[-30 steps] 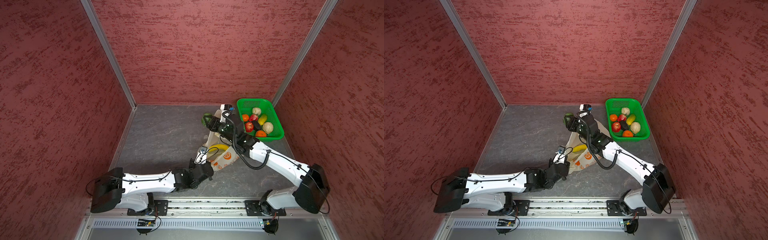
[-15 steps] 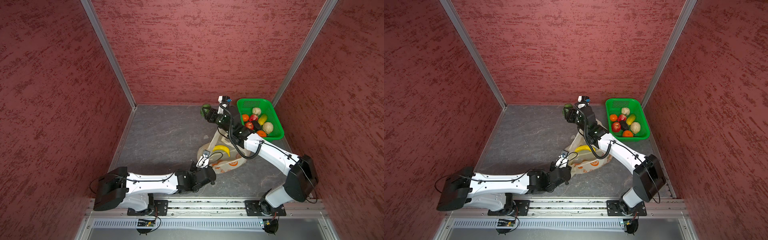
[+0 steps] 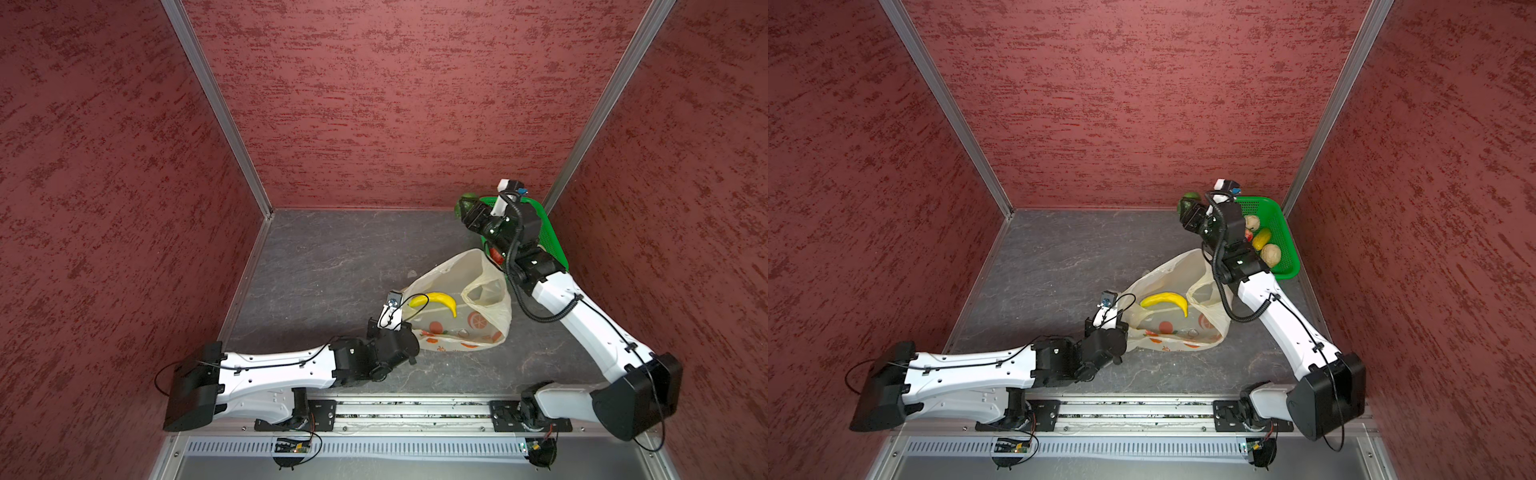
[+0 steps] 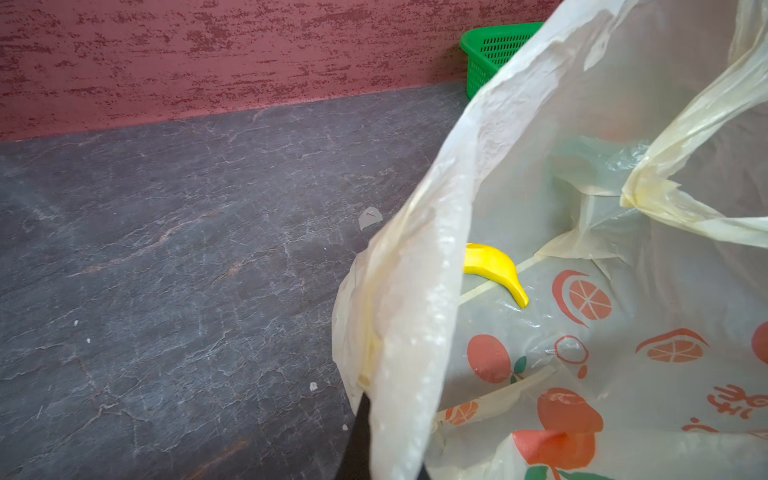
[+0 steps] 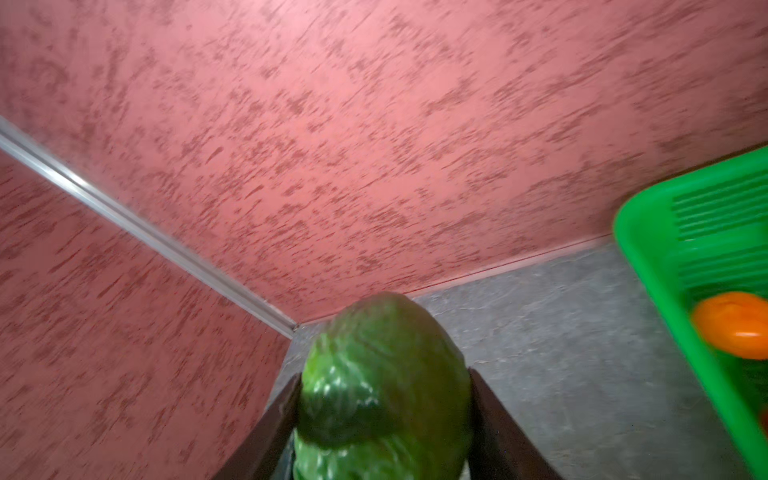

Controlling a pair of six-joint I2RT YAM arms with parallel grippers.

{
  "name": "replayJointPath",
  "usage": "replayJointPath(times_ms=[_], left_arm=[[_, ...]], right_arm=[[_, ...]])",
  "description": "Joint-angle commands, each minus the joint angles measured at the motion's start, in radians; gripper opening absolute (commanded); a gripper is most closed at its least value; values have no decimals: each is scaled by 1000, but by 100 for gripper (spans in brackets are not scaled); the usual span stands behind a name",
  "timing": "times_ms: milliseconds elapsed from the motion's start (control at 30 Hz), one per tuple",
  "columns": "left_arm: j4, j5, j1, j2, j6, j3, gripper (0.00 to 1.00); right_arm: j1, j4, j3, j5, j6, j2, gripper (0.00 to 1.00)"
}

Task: Untie the knot of the plastic bag and take out the fruit
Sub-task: 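Carry the green fruit over the green basket with the right gripper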

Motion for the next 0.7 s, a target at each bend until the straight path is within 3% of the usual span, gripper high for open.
replayJointPath(times_ms=[0, 200, 367, 667], left_arm=[[-48, -21, 10, -29, -7, -18, 0], [-109, -45, 14, -86, -13, -20, 0], [-167, -69, 24, -135, -30, -29, 0], [-182, -74, 33, -179, -31, -40, 0]], right_arm=[[-85, -82, -37, -50, -23, 17, 52], [-225, -114, -17, -68, -74, 119, 52], [-313, -103, 28, -70, -95, 289, 52], [-367, -122, 303, -40, -124, 626, 52]])
